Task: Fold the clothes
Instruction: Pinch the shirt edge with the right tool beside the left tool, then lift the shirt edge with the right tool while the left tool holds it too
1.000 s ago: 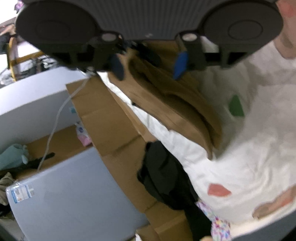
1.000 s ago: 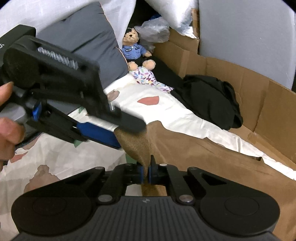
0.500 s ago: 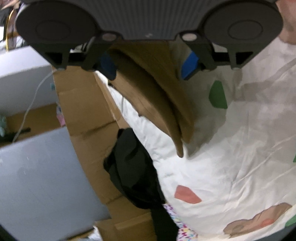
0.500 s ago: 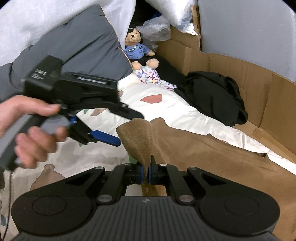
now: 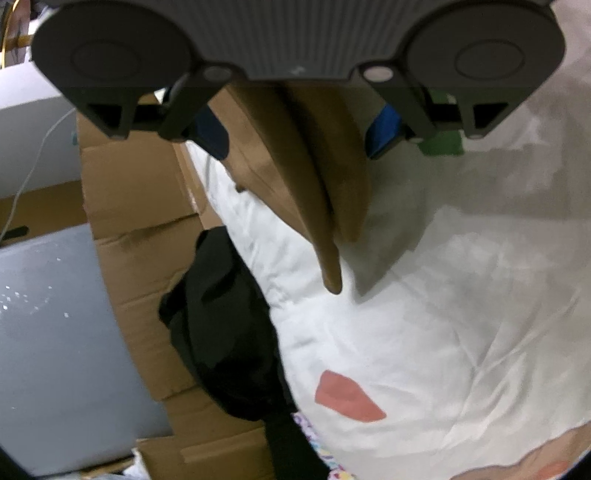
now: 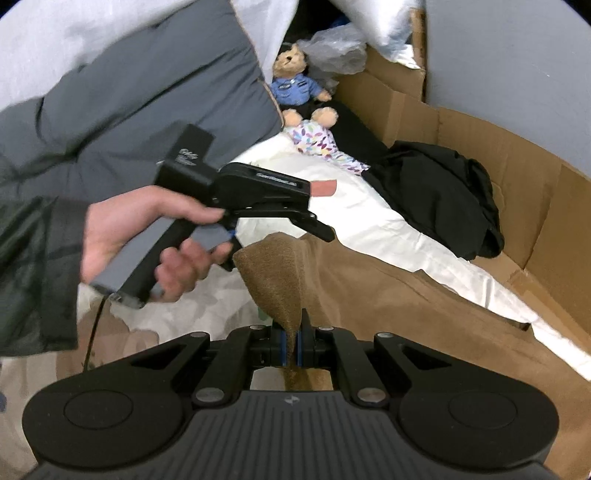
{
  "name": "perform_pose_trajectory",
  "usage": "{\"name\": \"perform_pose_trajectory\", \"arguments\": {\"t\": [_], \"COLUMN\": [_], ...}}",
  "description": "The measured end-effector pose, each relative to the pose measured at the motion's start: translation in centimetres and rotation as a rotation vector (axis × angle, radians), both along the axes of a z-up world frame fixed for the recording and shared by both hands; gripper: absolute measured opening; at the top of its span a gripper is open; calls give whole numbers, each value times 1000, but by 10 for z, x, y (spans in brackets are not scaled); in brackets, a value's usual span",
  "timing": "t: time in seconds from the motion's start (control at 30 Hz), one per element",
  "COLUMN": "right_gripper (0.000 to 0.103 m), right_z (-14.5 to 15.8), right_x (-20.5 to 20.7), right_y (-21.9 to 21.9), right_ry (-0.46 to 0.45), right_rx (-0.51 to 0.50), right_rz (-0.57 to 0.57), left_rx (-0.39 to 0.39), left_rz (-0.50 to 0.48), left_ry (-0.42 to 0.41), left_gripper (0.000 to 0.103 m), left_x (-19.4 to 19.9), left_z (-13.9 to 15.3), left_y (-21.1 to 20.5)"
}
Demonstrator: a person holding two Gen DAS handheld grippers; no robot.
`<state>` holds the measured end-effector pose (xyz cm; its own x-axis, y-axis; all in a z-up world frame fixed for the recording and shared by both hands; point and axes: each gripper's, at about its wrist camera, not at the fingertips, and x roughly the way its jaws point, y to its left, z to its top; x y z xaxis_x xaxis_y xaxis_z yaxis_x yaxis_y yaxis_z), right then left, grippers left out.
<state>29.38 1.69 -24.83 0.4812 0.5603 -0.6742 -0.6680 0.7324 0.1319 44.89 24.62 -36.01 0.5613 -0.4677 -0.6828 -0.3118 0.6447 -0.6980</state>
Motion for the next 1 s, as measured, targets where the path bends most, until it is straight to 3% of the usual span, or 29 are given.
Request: {"name": "perform_pose_trajectory", "arguments": {"t": [0.17,0.2,0.23,0.3,0.63,1.0], "right_gripper": [5,5,5,5,5,5], "right_z": [3,2,1,-1,-13,-2], "right_x": [3,4,5,8,2,-22], "right_y": [-5,-7,-9,-13,-42,-85], "right_ry": [2,4,9,20,57,66], "right_rx": [14,20,26,37,108,224], "right_rz": [11,7,1,-11,-77,-155], "left_rx": [22,33,38,46,120,187], "left_rz": [-56,-72,-79,-82,-125,-165], "left_ry": [24,31,37,78,18,-73], "left_gripper": [76,63,43,18,12,11], "left_x": [17,21,24,29,32,22], "left_z": [-11,-13,-15,-20,15,74], "left_y": [-4,-7,-8,-10,-29,-70]}}
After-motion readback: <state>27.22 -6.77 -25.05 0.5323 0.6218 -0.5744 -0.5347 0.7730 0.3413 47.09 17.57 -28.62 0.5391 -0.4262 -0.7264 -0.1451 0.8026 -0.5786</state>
